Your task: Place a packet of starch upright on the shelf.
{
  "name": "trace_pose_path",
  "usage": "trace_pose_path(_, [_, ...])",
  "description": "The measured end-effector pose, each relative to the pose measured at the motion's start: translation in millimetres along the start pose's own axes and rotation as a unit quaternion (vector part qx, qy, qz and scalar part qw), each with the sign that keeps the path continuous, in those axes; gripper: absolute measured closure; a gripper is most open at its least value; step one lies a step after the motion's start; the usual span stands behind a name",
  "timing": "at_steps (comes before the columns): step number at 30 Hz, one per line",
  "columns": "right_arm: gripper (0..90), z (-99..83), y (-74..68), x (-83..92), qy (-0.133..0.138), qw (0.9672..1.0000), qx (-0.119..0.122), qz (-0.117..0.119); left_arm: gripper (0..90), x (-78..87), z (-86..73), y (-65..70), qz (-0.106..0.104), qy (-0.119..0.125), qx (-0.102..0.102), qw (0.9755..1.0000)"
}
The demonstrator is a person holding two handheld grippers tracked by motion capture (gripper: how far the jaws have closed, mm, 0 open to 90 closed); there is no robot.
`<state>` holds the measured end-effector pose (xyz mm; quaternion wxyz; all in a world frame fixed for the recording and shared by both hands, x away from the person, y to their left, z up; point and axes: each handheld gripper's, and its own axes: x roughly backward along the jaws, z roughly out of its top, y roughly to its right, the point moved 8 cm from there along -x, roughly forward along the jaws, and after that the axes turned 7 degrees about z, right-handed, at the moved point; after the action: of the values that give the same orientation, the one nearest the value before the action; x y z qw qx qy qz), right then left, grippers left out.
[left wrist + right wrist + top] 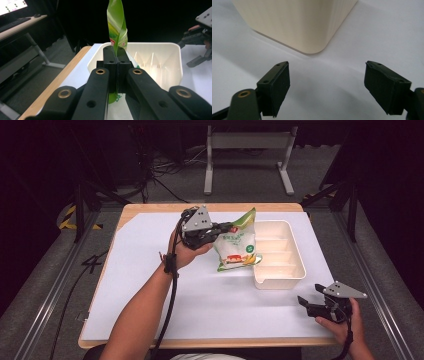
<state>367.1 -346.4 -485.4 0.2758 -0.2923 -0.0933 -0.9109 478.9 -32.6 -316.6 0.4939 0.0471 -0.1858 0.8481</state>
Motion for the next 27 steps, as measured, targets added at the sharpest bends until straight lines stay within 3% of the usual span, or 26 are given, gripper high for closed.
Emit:
trace_pose_path(13, [20.4,-0.7,0.5,-0.3,-0.001,1.0000,-0.001,0.002,89.9,-30.1,20.6,21.4,-0.027,0.016,0.005,0.9995])
trace_pose_path(27, [20.3,-0.4,0.2,0.2,0.001,1.0000,0.000,0.001,89.9,-65.4,32.6,44.5,-0.044,0.011,-0.011,0.9989])
